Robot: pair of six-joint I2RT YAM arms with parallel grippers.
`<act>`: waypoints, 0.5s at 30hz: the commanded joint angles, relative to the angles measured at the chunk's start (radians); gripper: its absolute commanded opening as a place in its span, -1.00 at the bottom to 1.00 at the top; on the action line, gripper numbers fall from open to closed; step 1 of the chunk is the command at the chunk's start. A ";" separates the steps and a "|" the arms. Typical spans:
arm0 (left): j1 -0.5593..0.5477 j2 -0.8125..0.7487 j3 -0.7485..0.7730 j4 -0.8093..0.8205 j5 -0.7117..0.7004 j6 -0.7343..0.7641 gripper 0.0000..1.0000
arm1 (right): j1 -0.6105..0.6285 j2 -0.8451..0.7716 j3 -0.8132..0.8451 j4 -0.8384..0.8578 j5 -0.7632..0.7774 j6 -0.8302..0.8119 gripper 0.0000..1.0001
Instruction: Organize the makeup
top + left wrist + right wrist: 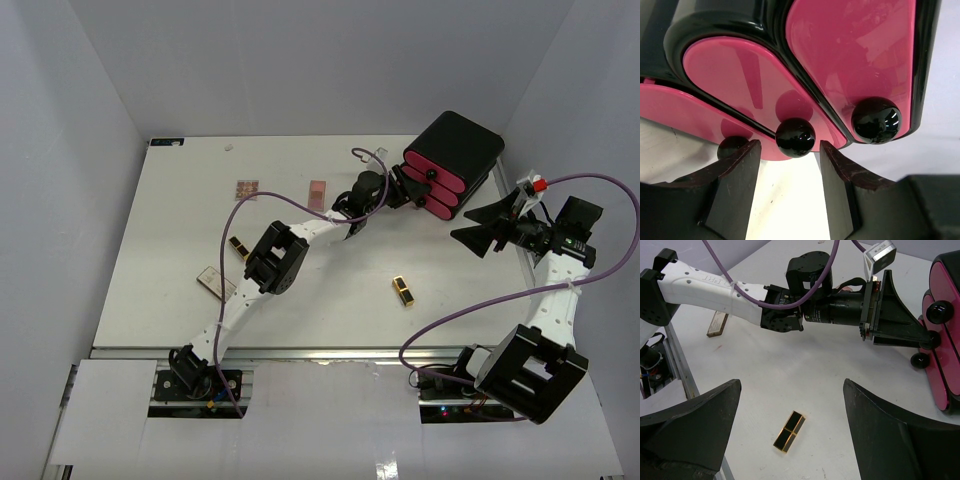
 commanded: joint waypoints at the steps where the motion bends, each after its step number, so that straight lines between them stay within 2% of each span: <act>1: -0.005 -0.010 0.045 0.003 0.004 -0.007 0.19 | -0.008 0.004 -0.010 0.019 -0.035 0.005 0.79; 5: -0.003 0.019 0.075 -0.002 0.000 -0.029 0.04 | -0.011 0.005 -0.012 0.021 -0.035 0.007 0.79; 15: -0.003 0.049 0.113 -0.003 0.017 -0.059 -0.05 | -0.019 0.017 -0.015 0.029 -0.035 0.013 0.79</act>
